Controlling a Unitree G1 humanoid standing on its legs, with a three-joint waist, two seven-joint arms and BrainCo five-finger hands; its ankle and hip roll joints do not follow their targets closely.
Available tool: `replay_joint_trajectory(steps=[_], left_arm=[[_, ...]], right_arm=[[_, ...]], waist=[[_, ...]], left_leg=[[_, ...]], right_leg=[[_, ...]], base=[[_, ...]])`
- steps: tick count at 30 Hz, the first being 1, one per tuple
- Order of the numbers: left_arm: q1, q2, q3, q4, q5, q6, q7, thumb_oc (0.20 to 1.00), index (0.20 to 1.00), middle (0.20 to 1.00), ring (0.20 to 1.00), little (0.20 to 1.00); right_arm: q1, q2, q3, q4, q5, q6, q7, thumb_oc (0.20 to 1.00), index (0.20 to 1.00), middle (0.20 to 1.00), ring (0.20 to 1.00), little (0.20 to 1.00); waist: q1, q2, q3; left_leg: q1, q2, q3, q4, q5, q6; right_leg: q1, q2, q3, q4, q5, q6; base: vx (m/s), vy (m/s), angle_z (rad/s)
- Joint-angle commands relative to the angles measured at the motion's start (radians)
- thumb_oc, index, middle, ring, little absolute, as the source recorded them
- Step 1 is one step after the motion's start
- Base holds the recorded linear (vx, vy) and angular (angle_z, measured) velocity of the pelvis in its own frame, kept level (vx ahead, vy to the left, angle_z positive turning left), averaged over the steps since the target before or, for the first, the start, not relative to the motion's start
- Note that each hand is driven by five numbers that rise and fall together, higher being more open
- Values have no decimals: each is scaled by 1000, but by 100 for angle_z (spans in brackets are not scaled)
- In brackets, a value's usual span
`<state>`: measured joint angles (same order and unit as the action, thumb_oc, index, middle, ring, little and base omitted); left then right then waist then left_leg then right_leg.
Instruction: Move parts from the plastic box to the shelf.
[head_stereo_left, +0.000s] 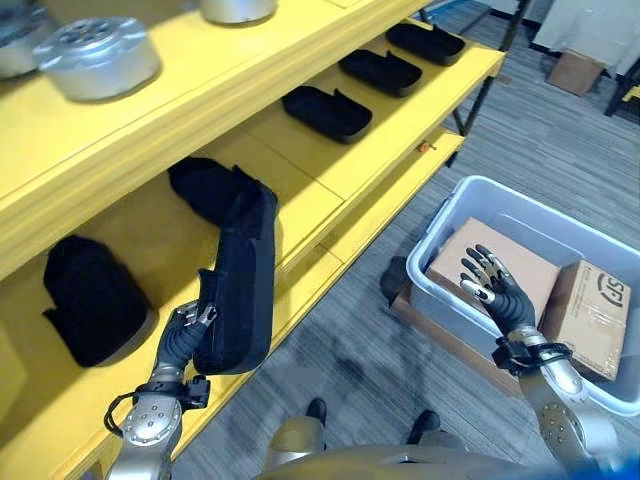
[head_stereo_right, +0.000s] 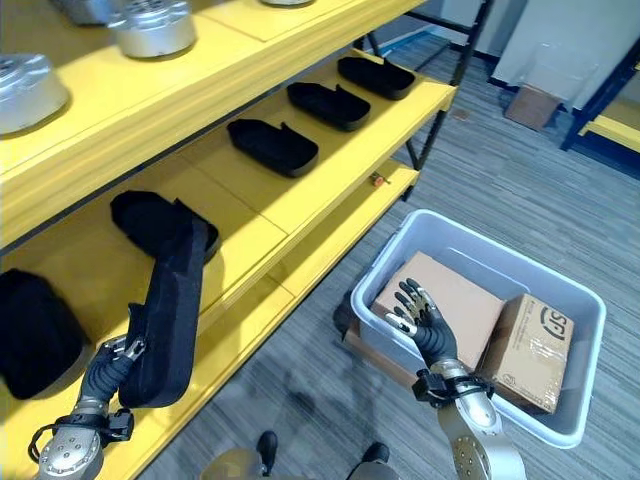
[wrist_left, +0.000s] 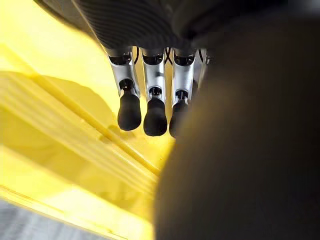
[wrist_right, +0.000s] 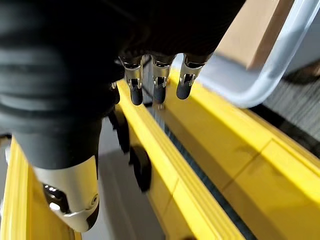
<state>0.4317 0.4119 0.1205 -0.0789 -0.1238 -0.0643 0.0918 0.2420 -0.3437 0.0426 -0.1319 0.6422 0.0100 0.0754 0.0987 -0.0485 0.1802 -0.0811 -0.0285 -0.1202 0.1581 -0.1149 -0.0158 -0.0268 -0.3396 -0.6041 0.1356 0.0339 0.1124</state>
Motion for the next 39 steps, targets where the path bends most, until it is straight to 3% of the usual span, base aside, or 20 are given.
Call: replay_joint_trajectory(steps=[1,2,3,4,5,6,9,13,18,24,25,27,28,30,31,32,33,34,36,39], left_arm=[[-25,42,81,-151,49,-72,19,200,200,200,200,200],[-34,50,81,-152,54,-74,24,200,200,200,200,200],[-34,50,81,-152,54,-74,24,200,200,200,200,200],[-43,56,63,-141,57,-79,23,200,200,200,200,200],[-43,57,51,-140,59,-79,11,200,200,200,200,200],[-44,55,46,-146,62,-75,2,200,200,200,200,200],[-21,40,52,-153,50,-75,0,200,200,200,200,200],[-9,18,49,-153,32,-80,9,200,200,200,200,200],[5,-2,45,-168,9,-79,32,200,200,200,200,200],[-19,-11,44,-174,7,-83,42,200,200,200,200,200],[-24,-15,49,-176,7,-79,44,200,200,200,200,200],[-21,-21,55,-175,11,-81,46,200,200,200,200,200],[-22,-21,55,-175,11,-81,46,200,200,200,200,200],[-26,-29,57,-177,3,-75,58,200,200,200,200,200],[-31,-31,55,-174,0,-73,60,200,200,200,200,200],[-30,-31,55,-174,0,-73,60,200,200,200,200,200],[-37,-32,51,-172,-5,-70,69,200,200,200,200,200],[-36,-33,50,-172,-5,-70,70,200,200,200,200,200],[-44,-37,46,-169,-10,-67,73,200,200,200,200,200],[-56,-32,43,-162,-3,-71,71,200,200,200,200,200]], right_arm=[[-36,1,1,-29,-23,-38,0,1000,1000,1000,1000,1000],[-43,11,10,-25,-23,-38,-1,1000,1000,1000,1000,1000],[-44,11,10,-24,-23,-39,-1,1000,1000,1000,1000,1000],[-43,15,18,-28,-24,-36,5,1000,1000,1000,1000,1000],[-34,5,20,-37,-18,-30,17,1000,1000,1000,1000,1000],[-23,-8,20,-41,-5,-28,27,1000,1000,1000,1000,1000],[-23,-18,35,-27,13,-30,32,1000,1000,1000,1000,1000],[-45,-32,57,-23,13,-27,28,1000,1000,1000,1000,1000],[-74,-51,68,-46,23,-28,14,1000,1000,1000,1000,1000],[-93,-76,57,-53,26,-44,-1,1000,1000,1000,1000,1000],[-90,-76,41,-59,22,-48,-8,1000,1000,1000,1000,1000],[-79,-66,38,-54,35,-48,-12,1000,1000,1000,1000,1000],[-80,-66,38,-54,35,-48,-12,1000,1000,1000,1000,1000],[-49,-55,25,-40,54,-47,-22,1000,1000,1000,1000,1000],[-43,-52,21,-35,59,-46,-26,1000,1000,1000,1000,1000],[-43,-53,21,-35,59,-46,-26,1000,1000,1000,1000,1000],[-27,-50,9,-30,71,-45,-34,1000,1000,1000,1000,1000],[-25,-52,9,-31,72,-45,-34,1000,1000,1000,1000,1000],[-6,-55,-18,-28,69,-47,-41,1000,1000,1000,1000,1000],[1,-46,-34,-22,67,-50,-49,1000,1000,1000,1000,1000]], waist=[[-37,32,19],[-49,33,16],[-44,32,16],[-91,36,16],[-104,25,20],[-107,15,17],[-105,-8,-11],[-82,-12,-32],[-57,3,-44],[-44,14,1],[-52,6,10],[-55,-5,9],[-56,-5,7],[-79,-16,1],[-87,-13,-4],[-89,-12,-5],[-105,12,-8],[-109,14,-10],[-123,41,-12],[-125,69,-14]], left_leg=[[46,4,4,-134,47,19],[48,-3,-9,-142,55,28],[48,-3,-4,-144,55,27],[60,-22,-55,-154,71,43],[65,-38,-81,-153,87,54],[70,-59,-109,-163,106,63],[64,-76,-122,-179,135,63],[53,-83,-118,-174,138,59],[20,-85,-97,-159,161,41],[-54,-123,-80,-5,152,-4],[-34,-82,-7,49,94,0],[-10,-28,2,92,61,7],[-14,-29,1,91,66,7],[32,128,31,72,96,0],[44,178,43,46,131,-7],[48,180,41,37,135,-10],[71,288,52,-39,222,-46],[78,291,49,-59,234,-50],[87,360,73,-152,302,-86],[102,340,66,-204,251,-105]], right_leg=[[10,3,163,-16,26,53],[-12,25,244,6,19,47],[-19,25,251,12,16,46],[-62,161,503,35,-48,23],[-87,291,610,86,-110,-1],[-79,349,576,138,-150,-32],[-35,406,579,150,-192,-56],[15,396,603,31,-184,-64],[69,386,570,-100,-152,-71],[67,366,513,-98,-155,-84],[53,343,487,-73,-158,-84],[40,325,475,-52,-160,-88],[36,324,473,-52,-157,-88],[20,296,431,-14,-182,-87],[9,288,415,-5,-187,-86],[8,290,413,-2,-189,-88],[-19,271,380,47,-210,-78],[-24,272,376,57,-217,-80],[-50,241,348,121,-236,-67],[-59,211,342,152,-237,-50]], base=[[-82,276,40],[-82,270,60],[59,230,75],[69,257,84],[66,314,100],[1,184,65],[-53,24,31],[-88,-55,-2],[-171,-81,-2],[-197,-53,46],[-141,-1,76],[-162,8,69],[-168,37,54],[-120,74,48],[-54,53,51],[-64,173,61],[-24,116,75],[-40,219,68],[-29,215,70],[-8,248,45]])
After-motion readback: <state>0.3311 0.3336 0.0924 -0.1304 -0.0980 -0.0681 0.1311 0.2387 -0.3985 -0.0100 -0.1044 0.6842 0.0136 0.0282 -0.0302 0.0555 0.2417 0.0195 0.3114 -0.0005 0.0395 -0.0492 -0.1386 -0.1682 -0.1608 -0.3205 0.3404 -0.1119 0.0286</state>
